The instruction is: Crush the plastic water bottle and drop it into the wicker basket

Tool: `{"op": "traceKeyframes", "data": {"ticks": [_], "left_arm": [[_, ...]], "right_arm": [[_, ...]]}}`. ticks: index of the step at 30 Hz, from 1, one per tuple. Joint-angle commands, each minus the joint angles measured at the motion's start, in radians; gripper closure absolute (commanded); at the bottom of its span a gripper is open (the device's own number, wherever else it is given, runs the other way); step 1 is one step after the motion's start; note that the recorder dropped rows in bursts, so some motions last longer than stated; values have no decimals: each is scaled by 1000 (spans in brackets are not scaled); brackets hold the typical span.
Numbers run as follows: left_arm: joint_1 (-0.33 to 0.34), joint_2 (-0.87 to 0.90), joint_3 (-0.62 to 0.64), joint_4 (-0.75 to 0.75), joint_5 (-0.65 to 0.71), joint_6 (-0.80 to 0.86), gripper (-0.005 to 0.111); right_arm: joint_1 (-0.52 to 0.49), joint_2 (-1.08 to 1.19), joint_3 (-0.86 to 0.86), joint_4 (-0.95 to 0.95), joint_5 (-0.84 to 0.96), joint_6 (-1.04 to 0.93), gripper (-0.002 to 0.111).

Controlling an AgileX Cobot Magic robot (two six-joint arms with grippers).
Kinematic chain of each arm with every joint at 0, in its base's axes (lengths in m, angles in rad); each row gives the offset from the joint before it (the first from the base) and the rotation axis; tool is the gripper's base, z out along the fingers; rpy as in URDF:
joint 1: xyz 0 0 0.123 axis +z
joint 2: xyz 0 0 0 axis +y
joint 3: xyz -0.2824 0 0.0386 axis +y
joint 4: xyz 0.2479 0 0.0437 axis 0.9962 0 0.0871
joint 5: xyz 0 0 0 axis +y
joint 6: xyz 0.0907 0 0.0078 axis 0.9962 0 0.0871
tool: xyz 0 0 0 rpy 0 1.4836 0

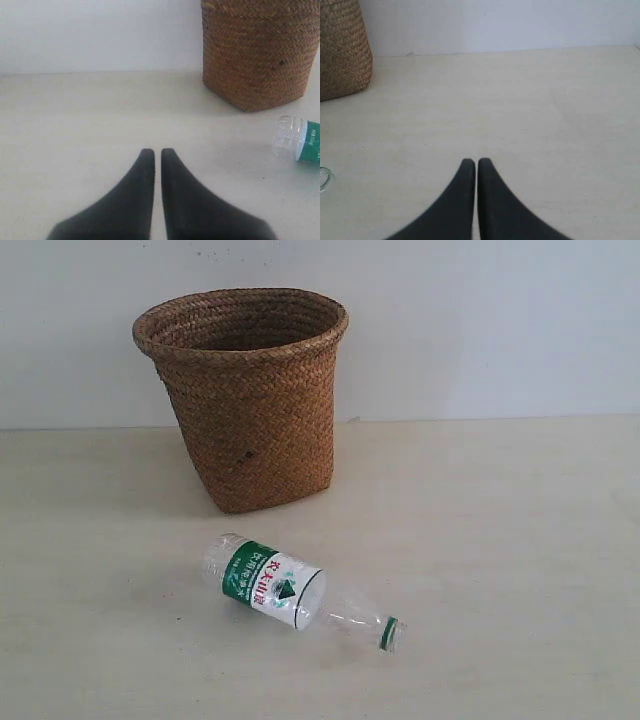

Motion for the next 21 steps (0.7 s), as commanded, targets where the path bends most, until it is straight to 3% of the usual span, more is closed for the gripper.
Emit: {"op": "traceKeyframes", "data": {"ticks": [1, 7, 12, 15, 18, 21], "left_arm": [[3, -4, 4, -13, -6, 3, 103], [3, -4, 4, -13, -72, 3, 103], [3, -4, 4, -192, -406, -176, 103], [3, -4, 4, -205, -593, -312, 103], [-1, 0, -53, -74, -554, -402, 103], [-21, 43, -148, 234, -516, -588, 103]], "right_arm": [[-3, -6, 0, 1, -4, -1, 108], [-3, -6, 0, 1, -4, -1, 108], [-3, -6, 0, 1, -4, -1, 108], [-3, -6, 0, 1, -4, -1, 108], [-3, -6, 0, 1, -4, -1, 108], [-3, -6, 0, 1, -4, -1, 108]]}}
